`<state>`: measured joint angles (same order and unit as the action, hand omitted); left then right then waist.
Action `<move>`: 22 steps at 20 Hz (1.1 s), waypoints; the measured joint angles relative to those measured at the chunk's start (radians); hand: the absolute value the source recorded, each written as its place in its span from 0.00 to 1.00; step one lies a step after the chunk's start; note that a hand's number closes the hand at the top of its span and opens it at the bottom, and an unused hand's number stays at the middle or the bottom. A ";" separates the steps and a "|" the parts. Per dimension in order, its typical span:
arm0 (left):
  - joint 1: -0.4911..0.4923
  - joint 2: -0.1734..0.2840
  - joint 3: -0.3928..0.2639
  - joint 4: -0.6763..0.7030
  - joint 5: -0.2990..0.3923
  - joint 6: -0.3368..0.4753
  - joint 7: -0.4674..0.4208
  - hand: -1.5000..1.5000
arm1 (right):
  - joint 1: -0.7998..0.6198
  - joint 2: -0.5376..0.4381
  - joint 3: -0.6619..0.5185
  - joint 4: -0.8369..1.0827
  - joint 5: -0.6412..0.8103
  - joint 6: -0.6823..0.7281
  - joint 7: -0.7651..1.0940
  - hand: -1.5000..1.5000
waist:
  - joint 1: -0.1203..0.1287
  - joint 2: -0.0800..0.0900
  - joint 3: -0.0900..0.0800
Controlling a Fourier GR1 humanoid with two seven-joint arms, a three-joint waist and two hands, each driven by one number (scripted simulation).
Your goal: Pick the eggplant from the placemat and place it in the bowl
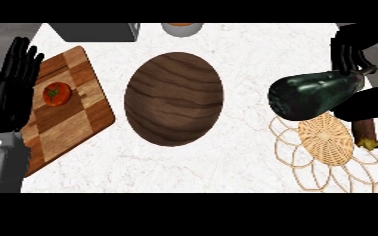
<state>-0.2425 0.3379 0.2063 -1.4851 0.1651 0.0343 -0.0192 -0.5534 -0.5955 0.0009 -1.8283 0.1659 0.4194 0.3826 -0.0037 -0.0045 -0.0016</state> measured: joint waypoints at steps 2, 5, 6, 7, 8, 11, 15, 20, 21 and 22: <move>0.002 -0.003 0.000 0.005 0.002 -0.010 -0.009 0.50 | -0.068 0.042 0.048 0.020 0.015 0.000 0.067 1.00 | 0.008 0.002 0.000; -0.004 -0.001 0.003 -0.007 0.006 -0.012 0.000 0.50 | -0.144 0.115 0.125 0.032 0.039 -0.001 0.164 1.00 | 0.013 0.003 0.000; -0.012 -0.002 0.003 0.000 0.005 -0.013 0.002 0.50 | -0.171 0.137 0.141 0.046 0.043 0.004 0.190 1.00 | 0.013 0.003 0.000; -0.007 -0.004 0.002 0.004 0.004 -0.018 -0.008 0.50 | -0.195 0.167 0.169 0.066 0.060 -0.001 0.212 1.00 | 0.015 0.004 0.000; -0.023 -0.005 0.003 0.030 0.002 -0.018 -0.017 0.50 | -0.213 0.197 0.193 0.086 0.077 -0.010 0.226 1.00 | 0.014 0.005 0.000; -0.015 -0.002 0.006 -0.004 0.010 -0.021 0.010 0.50 | -0.233 0.271 0.251 0.181 0.137 -0.040 0.203 1.00 | 0.020 0.006 0.001; -0.016 -0.016 -0.001 0.003 -0.003 -0.014 0.002 0.50 | -0.275 0.389 0.328 0.301 0.229 -0.099 0.211 1.00 | 0.019 0.006 0.001; -0.002 -0.033 -0.013 -0.017 -0.020 -0.001 0.007 0.50 | -0.281 0.475 0.387 0.455 0.357 -0.179 0.167 1.00 | 0.017 0.006 0.001; -0.004 -0.033 -0.009 -0.007 -0.020 -0.004 -0.003 0.50 | -0.278 0.488 0.403 0.486 0.388 -0.199 0.160 1.00 | 0.017 0.007 0.001; -0.016 -0.026 -0.006 -0.023 -0.014 -0.002 0.023 0.50 | -0.277 0.495 0.413 0.523 0.411 -0.214 0.145 1.00 | 0.018 0.007 0.001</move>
<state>-0.2585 0.3120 0.2002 -1.5082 0.1507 0.0318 0.0042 -0.8308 -0.1004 0.4136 -1.3053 0.5768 0.2059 0.5279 0.0144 0.0024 -0.0006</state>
